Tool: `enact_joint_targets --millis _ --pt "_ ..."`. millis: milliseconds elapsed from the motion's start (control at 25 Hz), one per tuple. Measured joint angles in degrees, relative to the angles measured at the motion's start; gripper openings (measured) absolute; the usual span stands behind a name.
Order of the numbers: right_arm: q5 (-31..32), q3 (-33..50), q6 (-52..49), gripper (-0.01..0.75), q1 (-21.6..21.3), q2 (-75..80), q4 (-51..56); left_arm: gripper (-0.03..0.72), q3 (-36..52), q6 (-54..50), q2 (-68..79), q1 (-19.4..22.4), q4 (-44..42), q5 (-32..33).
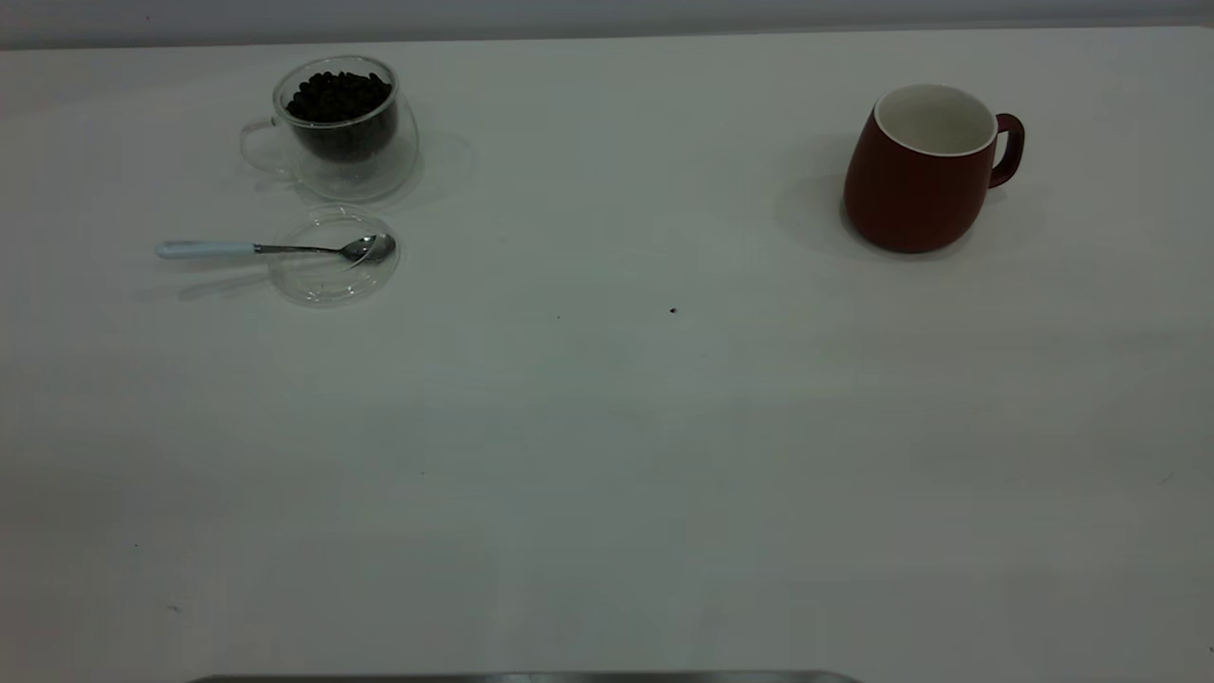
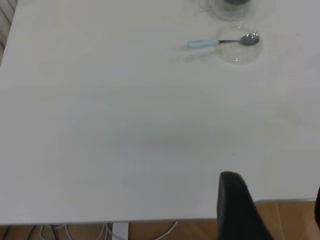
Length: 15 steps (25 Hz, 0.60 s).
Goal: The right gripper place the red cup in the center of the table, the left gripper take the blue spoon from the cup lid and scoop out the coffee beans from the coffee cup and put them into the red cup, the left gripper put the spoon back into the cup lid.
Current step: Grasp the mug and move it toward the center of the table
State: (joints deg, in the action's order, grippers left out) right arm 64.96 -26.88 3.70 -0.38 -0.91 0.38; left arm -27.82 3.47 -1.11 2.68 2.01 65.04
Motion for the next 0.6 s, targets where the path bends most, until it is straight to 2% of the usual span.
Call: enact_joint_targets --millis 320,600 --pt "0.2 -0.6 0.6 0.475 0.0 2.3 -0.9 0.433 0.0 0.0 0.0 0.0 0.0 0.0" --pt "-2.8 -4.9 3.3 0.475 0.0 23.3 -1.0 0.433 0.0 0.0 0.0 0.0 0.0 0.0"
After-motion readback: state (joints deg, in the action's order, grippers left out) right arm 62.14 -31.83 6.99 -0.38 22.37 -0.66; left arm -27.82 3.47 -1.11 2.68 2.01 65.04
